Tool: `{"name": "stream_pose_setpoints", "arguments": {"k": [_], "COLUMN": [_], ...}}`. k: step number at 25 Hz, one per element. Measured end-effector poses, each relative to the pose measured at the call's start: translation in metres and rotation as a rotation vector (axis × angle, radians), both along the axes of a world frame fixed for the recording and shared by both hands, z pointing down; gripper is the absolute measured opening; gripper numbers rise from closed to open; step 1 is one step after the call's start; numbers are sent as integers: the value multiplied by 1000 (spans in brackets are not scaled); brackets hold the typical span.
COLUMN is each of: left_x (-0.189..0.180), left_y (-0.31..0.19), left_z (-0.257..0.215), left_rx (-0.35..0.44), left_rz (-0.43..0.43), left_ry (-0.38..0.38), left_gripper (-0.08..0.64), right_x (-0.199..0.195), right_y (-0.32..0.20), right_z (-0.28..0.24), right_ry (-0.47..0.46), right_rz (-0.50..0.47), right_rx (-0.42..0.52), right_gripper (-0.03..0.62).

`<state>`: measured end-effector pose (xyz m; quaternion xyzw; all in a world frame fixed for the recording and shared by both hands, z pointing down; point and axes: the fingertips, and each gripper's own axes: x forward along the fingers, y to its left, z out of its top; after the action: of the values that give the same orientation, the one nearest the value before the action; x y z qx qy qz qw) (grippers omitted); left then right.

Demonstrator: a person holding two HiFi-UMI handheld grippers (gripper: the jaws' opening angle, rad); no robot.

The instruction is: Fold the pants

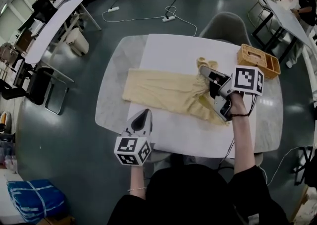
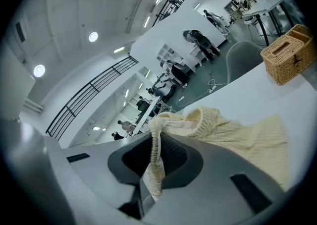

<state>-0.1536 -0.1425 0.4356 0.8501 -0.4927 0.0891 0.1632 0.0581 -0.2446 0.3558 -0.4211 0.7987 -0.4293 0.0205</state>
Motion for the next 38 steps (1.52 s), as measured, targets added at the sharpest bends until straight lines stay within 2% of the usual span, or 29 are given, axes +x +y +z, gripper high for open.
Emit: {"name": "stream_pose_setpoints", "arguments": {"k": [8, 15, 18, 21, 27, 38], "left_x": [-51, -93, -105, -123, -131, -157], "left_y": [-21, -36, -41, -47, -52, -68], "left_z": [12, 21, 25, 28, 32, 50], "left_rx": [-27, -48, -53, -58, -71, -102], "left_rz": [54, 53, 52, 47, 38, 46], "left_ry": [6, 9, 11, 13, 15, 26], "left_gripper": [14, 14, 14, 14, 14, 14], "right_x": [-74, -124, -146, -172, -196, -249], "right_y": [-21, -41, -47, -56, -66, -91], "right_z": [8, 15, 20, 27, 43, 83], "right_ry": [-8, -6, -40, -25, -27, 85], "right_rz": [-13, -25, -46, -56, -82, -108], "right_rx": [-3, -13, -20, -38, -65, -113], "right_gripper": [38, 38, 38, 38, 38, 38]}}
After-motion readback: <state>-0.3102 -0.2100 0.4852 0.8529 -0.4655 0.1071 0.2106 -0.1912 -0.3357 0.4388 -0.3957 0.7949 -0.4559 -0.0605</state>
